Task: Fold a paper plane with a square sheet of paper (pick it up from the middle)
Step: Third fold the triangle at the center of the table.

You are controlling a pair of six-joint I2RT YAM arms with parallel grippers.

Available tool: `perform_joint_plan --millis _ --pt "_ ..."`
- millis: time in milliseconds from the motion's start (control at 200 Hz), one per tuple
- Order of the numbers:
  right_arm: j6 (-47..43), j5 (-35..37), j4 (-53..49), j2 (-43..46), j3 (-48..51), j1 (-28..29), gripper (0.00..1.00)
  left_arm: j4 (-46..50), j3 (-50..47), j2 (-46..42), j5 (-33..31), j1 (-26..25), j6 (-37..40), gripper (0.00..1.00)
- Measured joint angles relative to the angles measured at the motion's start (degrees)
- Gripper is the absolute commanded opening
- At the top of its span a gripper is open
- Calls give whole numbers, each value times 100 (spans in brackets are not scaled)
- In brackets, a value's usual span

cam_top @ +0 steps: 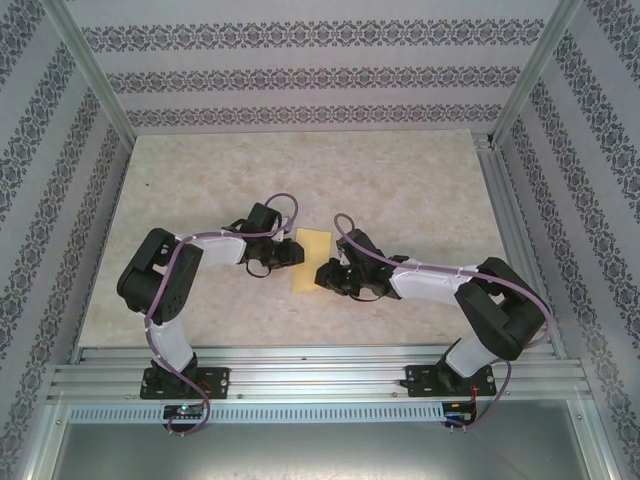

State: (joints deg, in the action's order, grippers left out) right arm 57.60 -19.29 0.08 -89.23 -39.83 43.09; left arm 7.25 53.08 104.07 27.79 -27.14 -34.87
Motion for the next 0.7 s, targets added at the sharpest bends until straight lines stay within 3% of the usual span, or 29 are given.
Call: perform_joint_plan --millis 385,485,699 --pt "584 304 444 55 385 4 15 -26 122 118 0 -4 -2 28" --pt "704 337 516 101 391 4 9 -26 122 118 2 -4 -2 28" --pt "962 385 479 133 400 -9 1 -66 120 72 103 -4 -39 44"
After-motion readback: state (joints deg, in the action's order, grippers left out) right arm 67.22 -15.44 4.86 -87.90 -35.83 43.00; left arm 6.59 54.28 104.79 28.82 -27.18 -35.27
